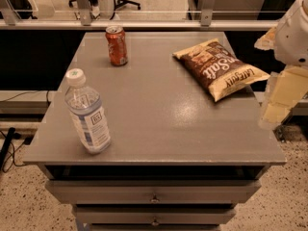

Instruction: Move brown chip bag near blue plastic bottle

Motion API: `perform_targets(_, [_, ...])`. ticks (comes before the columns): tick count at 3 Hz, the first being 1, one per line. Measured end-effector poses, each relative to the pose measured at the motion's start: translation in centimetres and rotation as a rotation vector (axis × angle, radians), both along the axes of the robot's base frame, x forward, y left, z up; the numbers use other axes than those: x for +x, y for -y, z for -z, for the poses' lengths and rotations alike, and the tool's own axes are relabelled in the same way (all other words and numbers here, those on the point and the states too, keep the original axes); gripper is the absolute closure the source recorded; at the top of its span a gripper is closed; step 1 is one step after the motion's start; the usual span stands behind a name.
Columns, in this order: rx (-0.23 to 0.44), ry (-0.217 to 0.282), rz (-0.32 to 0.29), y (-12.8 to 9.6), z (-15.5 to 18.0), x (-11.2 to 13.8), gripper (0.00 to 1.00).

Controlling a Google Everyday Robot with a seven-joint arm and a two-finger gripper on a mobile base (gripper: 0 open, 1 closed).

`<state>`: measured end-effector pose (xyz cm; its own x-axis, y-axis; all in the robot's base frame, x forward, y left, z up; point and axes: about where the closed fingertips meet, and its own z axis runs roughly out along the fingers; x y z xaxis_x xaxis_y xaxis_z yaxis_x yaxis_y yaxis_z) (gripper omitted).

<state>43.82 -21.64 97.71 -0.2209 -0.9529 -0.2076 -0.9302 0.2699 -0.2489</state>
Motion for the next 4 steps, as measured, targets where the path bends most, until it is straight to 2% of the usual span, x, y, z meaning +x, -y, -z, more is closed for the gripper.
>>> perform_targets(1, [0.000,0.000,0.000,0.0,0.0,0.0,0.00])
perform_targets(2, [0.031,0.000,-0.008,0.3,1.2,1.9,0.00])
perform_targets(3, [0.088,0.020,0.024,1.3,2.9,5.5,0.00])
perform_targets(4, [0.151,0.054,0.097,2.0,4.3,8.9,0.00])
